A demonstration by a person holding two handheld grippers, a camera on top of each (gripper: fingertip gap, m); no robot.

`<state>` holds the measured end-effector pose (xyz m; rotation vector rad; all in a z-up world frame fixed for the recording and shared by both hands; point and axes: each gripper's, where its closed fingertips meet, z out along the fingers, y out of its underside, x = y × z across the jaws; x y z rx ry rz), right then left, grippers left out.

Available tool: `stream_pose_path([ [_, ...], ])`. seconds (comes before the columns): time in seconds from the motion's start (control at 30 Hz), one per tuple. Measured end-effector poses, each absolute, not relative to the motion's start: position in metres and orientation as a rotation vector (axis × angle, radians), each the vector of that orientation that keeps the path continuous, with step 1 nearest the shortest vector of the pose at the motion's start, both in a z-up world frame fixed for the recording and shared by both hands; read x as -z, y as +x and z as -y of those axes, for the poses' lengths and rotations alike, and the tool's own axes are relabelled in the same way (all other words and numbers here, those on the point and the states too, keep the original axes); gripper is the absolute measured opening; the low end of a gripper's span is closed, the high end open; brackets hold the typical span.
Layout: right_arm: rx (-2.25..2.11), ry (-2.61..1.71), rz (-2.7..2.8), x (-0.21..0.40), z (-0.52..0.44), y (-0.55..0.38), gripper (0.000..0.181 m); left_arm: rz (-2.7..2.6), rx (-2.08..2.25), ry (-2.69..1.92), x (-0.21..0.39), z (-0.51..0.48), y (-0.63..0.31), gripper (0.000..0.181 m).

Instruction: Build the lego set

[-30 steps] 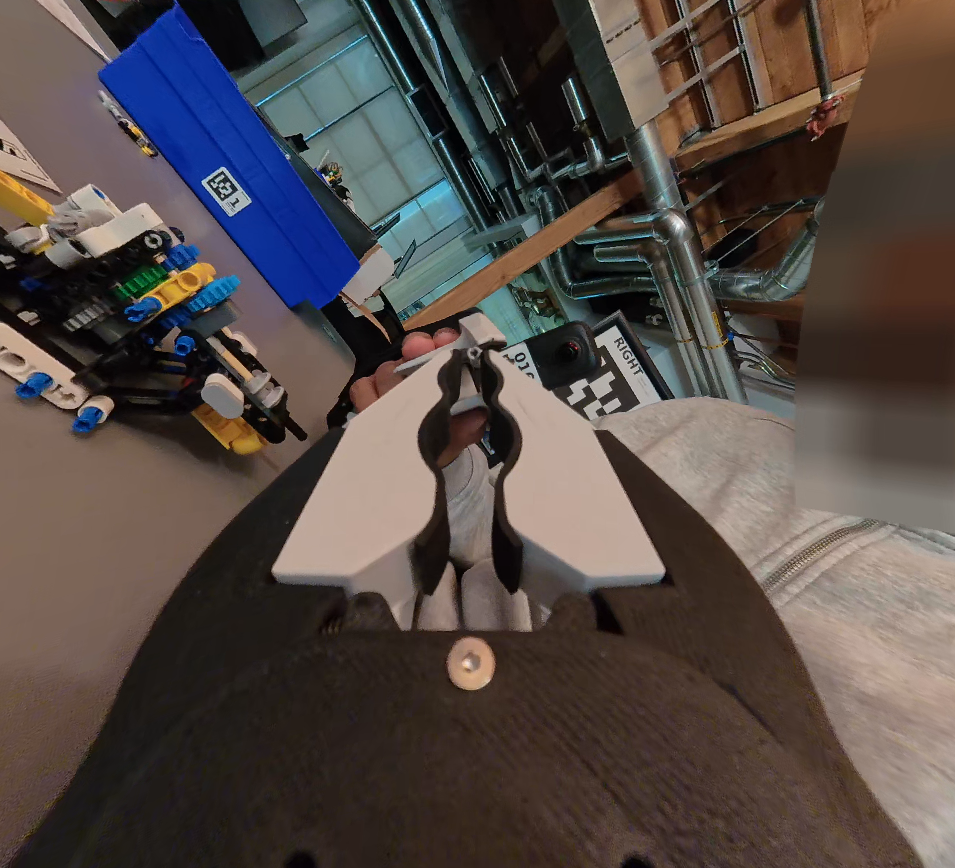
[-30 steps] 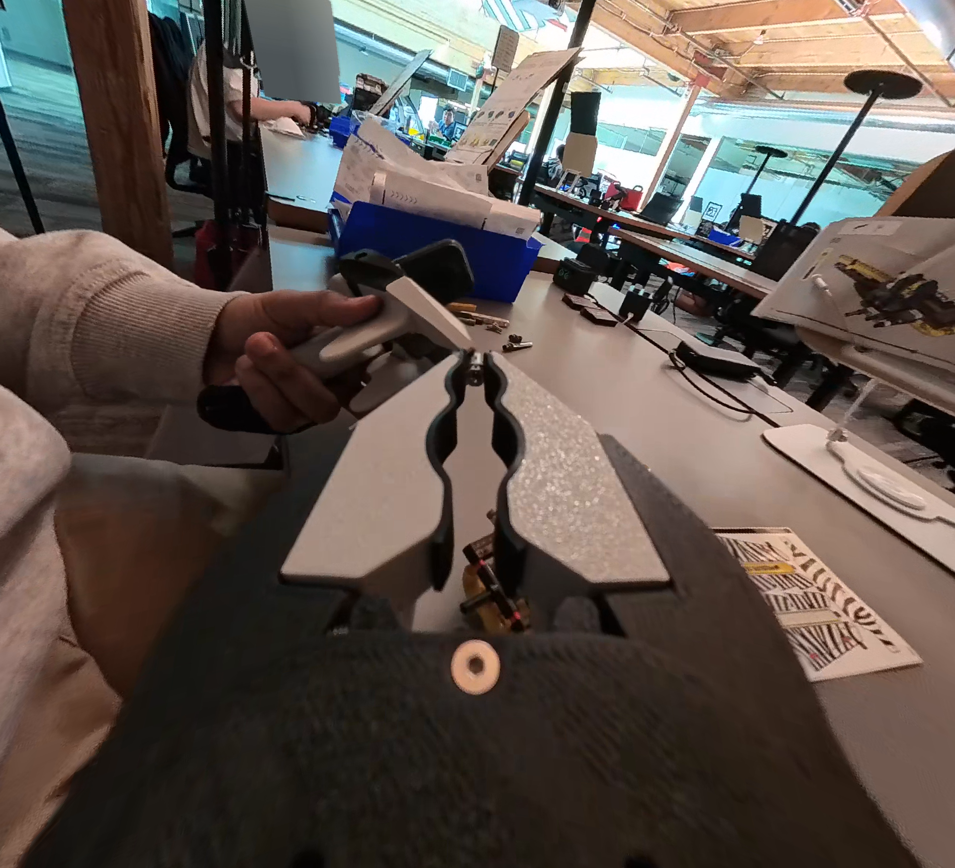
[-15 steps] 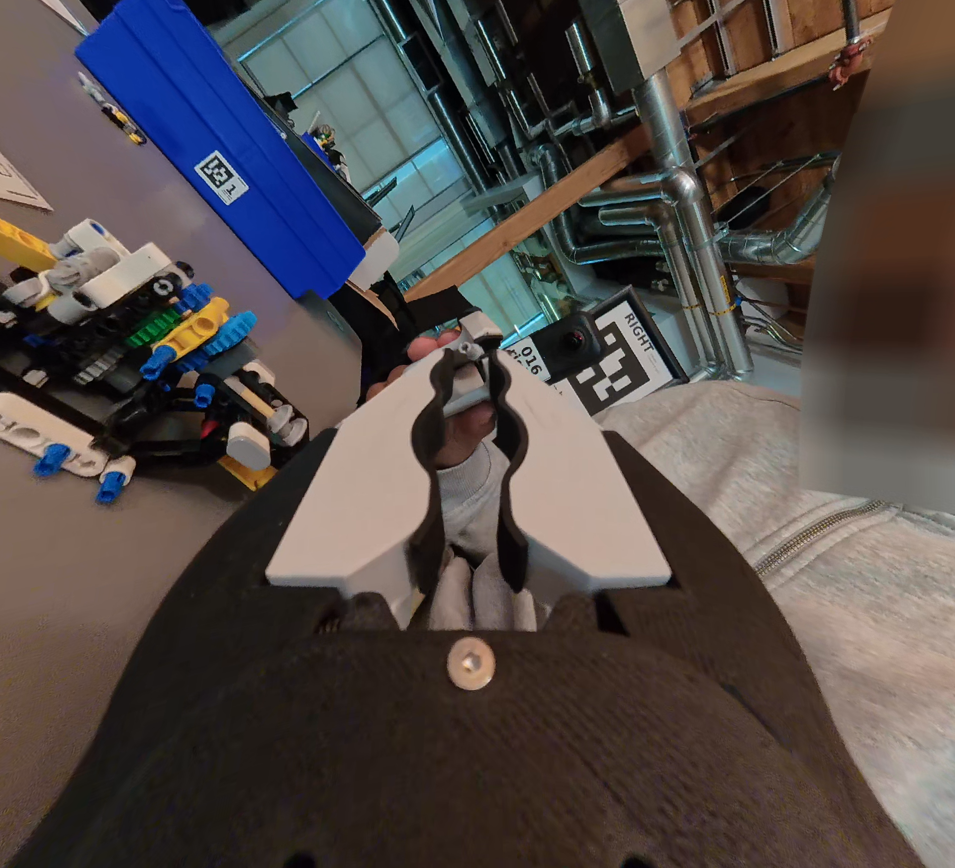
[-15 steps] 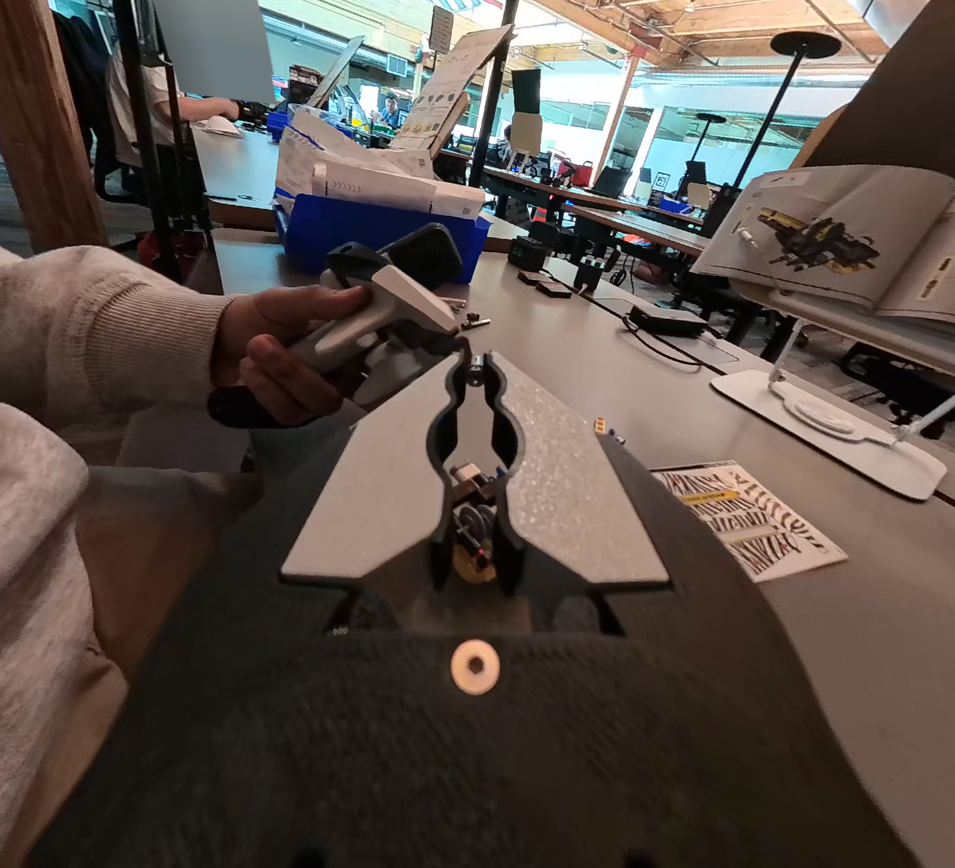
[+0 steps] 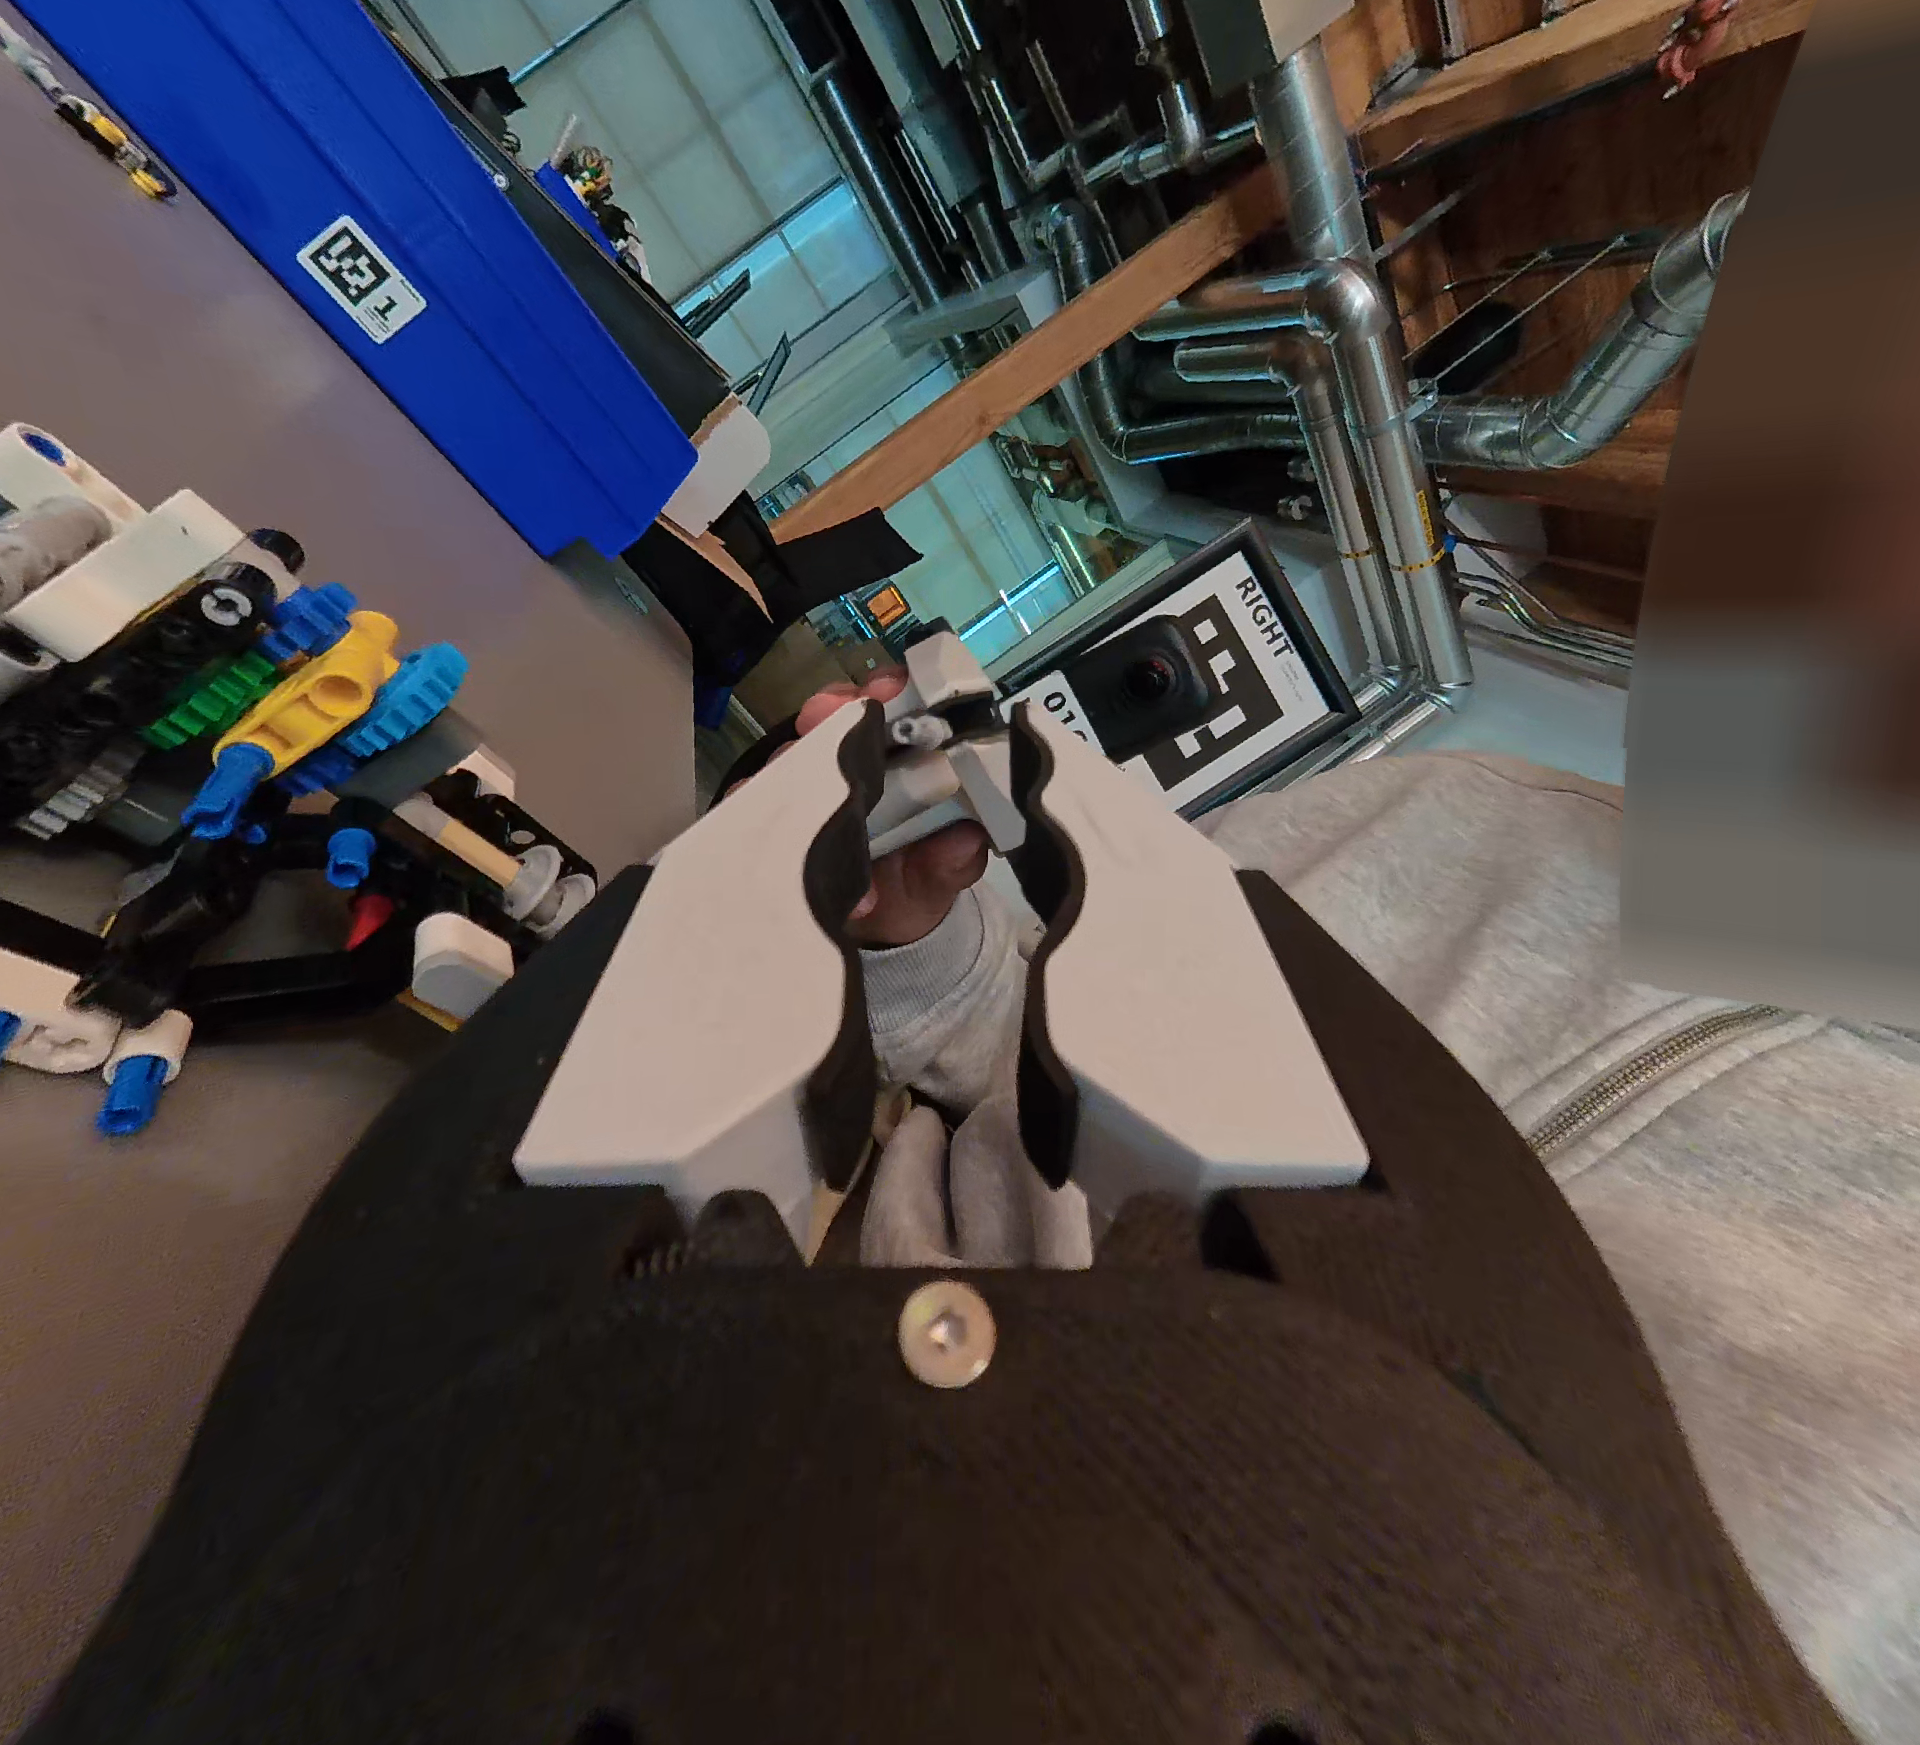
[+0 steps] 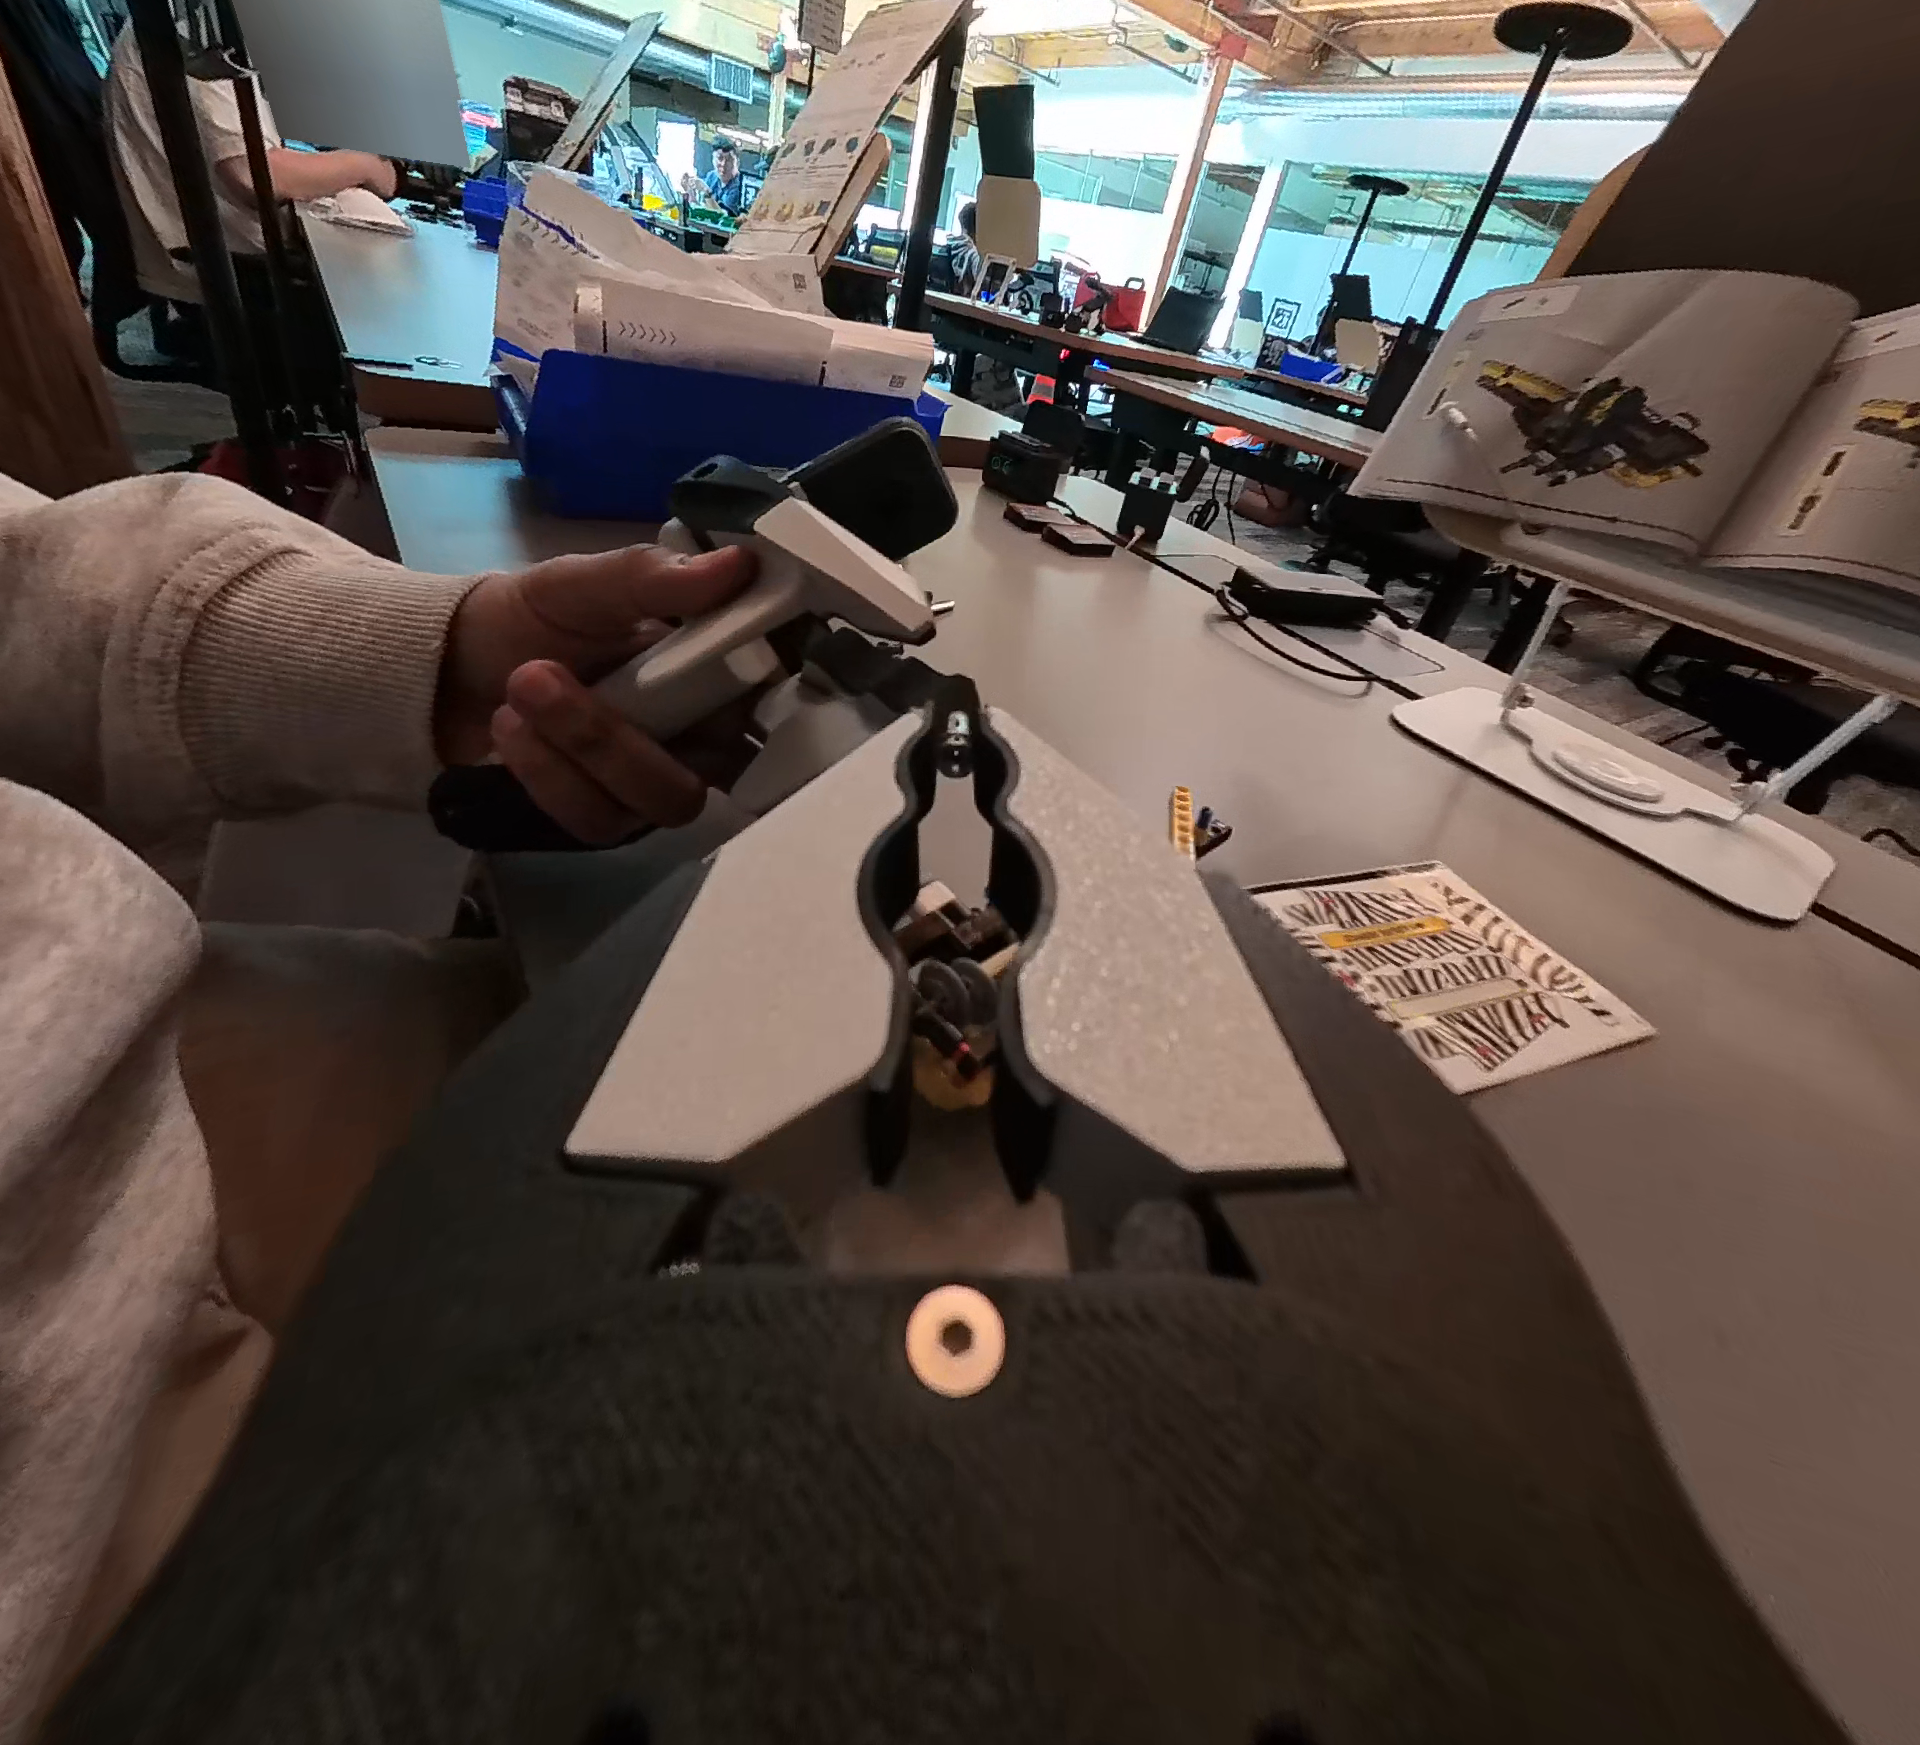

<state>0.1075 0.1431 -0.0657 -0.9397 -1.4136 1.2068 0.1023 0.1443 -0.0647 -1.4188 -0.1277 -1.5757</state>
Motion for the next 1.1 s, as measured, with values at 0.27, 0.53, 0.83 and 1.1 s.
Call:
stream_pose_path([
  [0.27, -1.207, -0.916, 1.436, 0.067, -0.137, 0.103, 0.004, 0.143, 1.550, -1.439, 0.068, -0.143, 0.102, 0.011],
  [0.53, -1.219, -0.893, 1.455, 0.066, -0.132, 0.098, 0.004, 0.166, 1.502, -1.451, 0.071, -0.139, 0.096, 0.004],
  [0.83, -1.226, -0.881, 1.463, 0.065, -0.130, 0.096, 0.004, 0.179, 1.505, -1.434, 0.070, -0.135, 0.093, 0.006],
  [1.1, -1.249, -0.878, 1.447, 0.063, -0.130, 0.099, 0.004, 0.156, 1.559, -1.418, 0.068, -0.136, 0.101, 0.002],
])
